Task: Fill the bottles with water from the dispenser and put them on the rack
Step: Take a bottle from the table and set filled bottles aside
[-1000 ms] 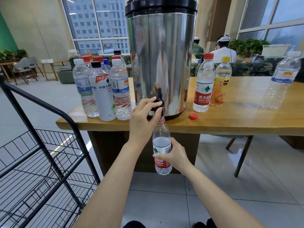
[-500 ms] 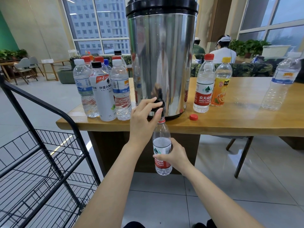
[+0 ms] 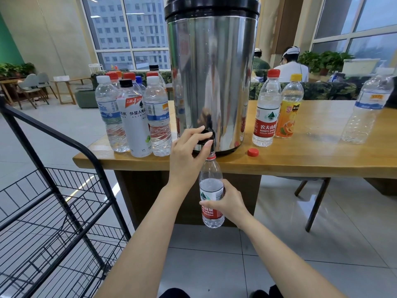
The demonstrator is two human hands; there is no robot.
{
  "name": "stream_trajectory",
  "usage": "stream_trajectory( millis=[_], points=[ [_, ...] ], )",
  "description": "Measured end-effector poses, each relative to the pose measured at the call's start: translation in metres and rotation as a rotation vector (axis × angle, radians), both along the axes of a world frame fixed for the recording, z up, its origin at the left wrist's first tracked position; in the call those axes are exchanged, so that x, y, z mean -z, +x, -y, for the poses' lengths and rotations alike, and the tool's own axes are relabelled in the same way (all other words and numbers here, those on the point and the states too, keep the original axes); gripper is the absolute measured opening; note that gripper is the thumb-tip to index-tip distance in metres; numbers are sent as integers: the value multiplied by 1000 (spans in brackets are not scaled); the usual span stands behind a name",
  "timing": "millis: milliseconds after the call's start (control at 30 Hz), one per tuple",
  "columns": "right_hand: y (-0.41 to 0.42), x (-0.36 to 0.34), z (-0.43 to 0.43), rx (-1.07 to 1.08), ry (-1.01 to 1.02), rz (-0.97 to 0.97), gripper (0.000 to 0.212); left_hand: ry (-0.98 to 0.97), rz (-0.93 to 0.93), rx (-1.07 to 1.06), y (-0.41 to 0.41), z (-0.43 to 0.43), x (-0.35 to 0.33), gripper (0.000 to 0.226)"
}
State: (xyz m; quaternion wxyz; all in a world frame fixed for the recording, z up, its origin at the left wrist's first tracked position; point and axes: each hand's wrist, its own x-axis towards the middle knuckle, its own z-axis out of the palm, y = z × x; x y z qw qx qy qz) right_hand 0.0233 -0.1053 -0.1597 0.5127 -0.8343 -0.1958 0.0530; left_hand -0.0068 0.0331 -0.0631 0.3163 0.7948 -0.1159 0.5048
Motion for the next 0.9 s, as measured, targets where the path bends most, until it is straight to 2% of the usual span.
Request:
stream_trajectory(
  millis=[900],
  points=[
    [4, 4, -1, -11, 18, -6, 81, -15, -18, 26, 0, 0, 1, 35]
  ],
)
